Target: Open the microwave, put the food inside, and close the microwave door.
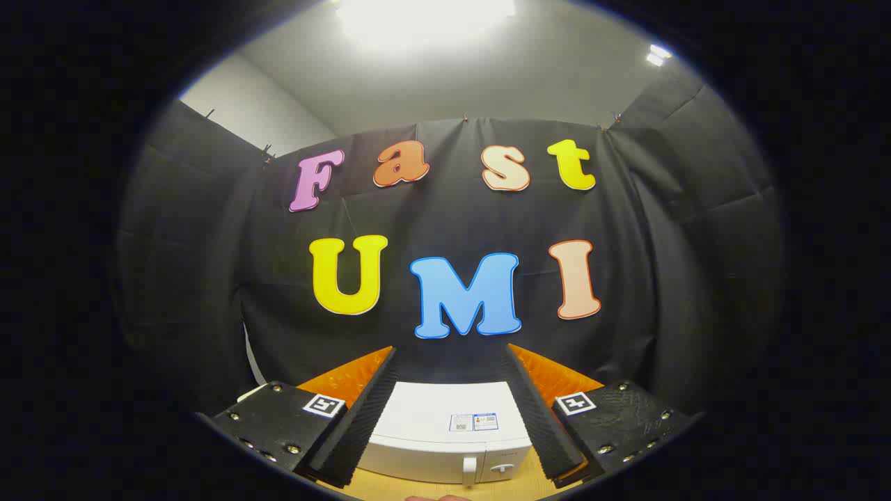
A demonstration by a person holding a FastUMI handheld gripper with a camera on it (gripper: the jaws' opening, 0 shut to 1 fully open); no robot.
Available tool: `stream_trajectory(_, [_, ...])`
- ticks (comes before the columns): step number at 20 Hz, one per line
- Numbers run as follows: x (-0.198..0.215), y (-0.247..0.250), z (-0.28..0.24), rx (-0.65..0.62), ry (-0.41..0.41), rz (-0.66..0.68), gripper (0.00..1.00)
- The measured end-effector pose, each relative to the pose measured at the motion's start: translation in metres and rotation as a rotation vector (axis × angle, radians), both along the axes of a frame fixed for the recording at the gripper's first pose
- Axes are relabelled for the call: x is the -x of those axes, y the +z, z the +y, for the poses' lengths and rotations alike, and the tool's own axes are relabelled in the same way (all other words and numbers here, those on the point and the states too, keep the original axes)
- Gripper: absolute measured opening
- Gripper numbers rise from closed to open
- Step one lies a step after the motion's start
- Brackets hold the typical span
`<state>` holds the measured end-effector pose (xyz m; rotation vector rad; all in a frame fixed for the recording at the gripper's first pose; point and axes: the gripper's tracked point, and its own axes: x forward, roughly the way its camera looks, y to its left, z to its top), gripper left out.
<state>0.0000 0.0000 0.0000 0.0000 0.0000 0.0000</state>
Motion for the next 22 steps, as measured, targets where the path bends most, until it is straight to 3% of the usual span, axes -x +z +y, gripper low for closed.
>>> stream_trajectory(22, [-0.001, -0.027, 0.001, 0.02, 0.018, -0.003, 0.95])
